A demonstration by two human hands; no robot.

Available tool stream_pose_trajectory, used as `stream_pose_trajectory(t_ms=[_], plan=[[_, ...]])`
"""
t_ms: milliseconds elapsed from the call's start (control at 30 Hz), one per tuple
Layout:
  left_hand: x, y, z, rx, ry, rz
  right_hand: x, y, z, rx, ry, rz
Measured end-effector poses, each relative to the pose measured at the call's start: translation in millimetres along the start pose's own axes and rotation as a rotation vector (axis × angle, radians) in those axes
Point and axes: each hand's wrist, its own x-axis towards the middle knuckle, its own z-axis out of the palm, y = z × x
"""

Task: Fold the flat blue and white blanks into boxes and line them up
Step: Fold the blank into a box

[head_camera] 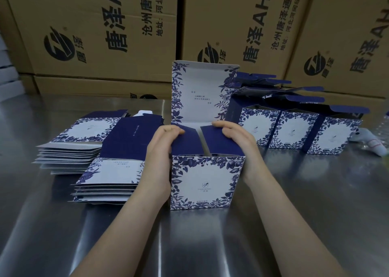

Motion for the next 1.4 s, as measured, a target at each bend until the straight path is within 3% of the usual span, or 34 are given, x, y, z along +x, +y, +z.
stream_pose_trajectory(t_ms=[167, 533, 767, 1100, 1400], plan=[[2.7, 0.8, -6.4, -0.011, 0.025, -0.014, 4.4, 7.6, -8.5, 0.011, -0.215, 0.054], [4.0, 2.4, -4.1, 0.099, 0.027, 0.037, 13.0, 10.7, -4.4, -0.140, -0.110, 0.010], [7.0, -7.4, -6.4, 0.016, 0.014, 0.064, 10.7, 13.1, -12.7, -0.001, -0.247, 0.044], [5.3, -4.8, -7.7, -0.021, 0.034, 0.033, 6.8, 10.9, -6.2, 0.012, -0.165, 0.036], [3.0, -4.3, -7.0, -0.044, 0.036, 0.096, 0.3, 9.1, -3.6, -0.022, 0.011, -0.123]])
